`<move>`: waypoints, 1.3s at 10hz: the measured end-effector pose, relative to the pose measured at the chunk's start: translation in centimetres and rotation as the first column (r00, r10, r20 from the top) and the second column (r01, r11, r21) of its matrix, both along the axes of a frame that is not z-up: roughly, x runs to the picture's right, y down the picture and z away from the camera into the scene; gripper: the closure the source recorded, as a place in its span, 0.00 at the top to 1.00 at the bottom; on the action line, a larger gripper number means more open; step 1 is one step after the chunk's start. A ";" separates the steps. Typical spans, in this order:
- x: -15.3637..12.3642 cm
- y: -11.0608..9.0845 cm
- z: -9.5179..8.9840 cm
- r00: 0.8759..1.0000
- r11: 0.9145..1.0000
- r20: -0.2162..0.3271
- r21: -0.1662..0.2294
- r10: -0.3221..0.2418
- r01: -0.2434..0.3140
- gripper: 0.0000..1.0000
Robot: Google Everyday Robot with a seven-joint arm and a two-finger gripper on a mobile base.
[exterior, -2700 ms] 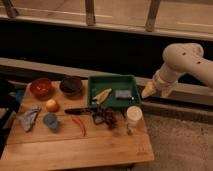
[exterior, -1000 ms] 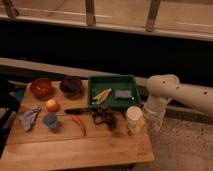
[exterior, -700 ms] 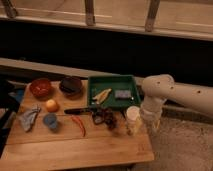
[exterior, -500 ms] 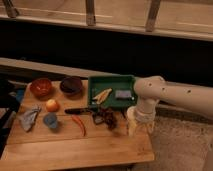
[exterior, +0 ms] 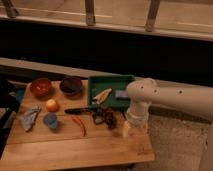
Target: Place fork in tray
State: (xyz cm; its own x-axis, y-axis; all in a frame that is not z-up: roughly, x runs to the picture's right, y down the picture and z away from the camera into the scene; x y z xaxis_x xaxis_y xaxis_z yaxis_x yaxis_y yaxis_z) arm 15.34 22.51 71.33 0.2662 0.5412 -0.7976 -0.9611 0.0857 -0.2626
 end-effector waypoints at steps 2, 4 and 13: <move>-1.3 -0.5 0.8 1.000 0.997 0.003 0.068 0.029 -0.029 0.67; -2.7 -0.8 1.7 1.000 0.995 -0.014 0.102 0.018 -0.016 0.67; -4.2 0.1 4.5 0.994 0.992 -0.097 0.108 -0.054 0.065 0.67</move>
